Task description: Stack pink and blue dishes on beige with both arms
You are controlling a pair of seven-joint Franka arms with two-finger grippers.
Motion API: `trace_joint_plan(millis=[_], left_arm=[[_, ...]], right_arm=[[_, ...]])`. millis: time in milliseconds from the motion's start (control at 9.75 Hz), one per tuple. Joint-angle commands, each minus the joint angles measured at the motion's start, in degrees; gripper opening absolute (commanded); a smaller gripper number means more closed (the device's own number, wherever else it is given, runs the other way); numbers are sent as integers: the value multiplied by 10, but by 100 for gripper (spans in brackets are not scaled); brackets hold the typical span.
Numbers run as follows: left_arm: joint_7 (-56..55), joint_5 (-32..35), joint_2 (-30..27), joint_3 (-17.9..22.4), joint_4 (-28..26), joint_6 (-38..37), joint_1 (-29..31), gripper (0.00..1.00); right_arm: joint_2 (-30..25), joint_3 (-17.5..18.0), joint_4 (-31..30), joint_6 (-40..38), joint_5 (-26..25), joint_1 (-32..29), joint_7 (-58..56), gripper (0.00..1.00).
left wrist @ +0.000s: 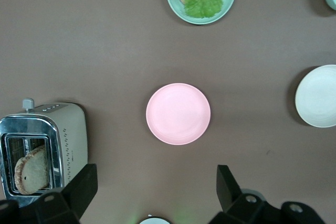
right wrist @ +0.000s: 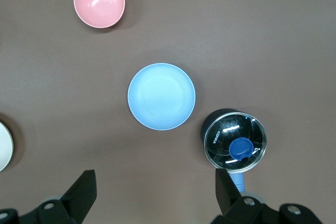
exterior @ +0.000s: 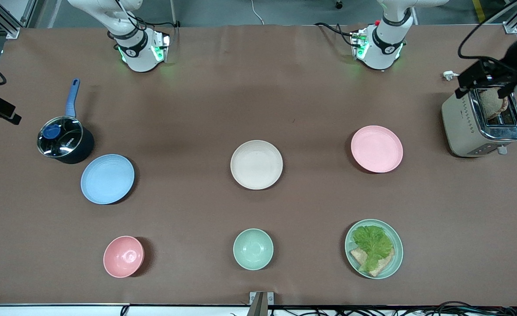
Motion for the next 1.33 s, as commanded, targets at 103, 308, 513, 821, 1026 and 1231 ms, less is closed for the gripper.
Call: trace_joint_plan(millis=[103, 308, 513, 821, 1026, 1231], left_arm=[[62, -33, 14, 56, -126, 109, -1, 100], [106, -62, 20, 77, -236, 220, -1, 100], [188, -68, 46, 78, -333, 313, 1, 100], [207, -98, 109, 89, -407, 424, 4, 100], [227, -151, 153, 89, -436, 466, 3, 92], [228, -167, 200, 89, -441, 497, 2, 80]], right_arm=[[92, -83, -18, 59, 66, -10, -126, 100], [143, -129, -65, 122, 141, -12, -202, 100], [192, -156, -127, 217, 214, -14, -307, 100], [286, -162, -169, 309, 350, -19, -459, 100], [309, -162, -198, 345, 413, -19, -524, 100], [314, -162, -218, 347, 443, -16, -531, 84]])
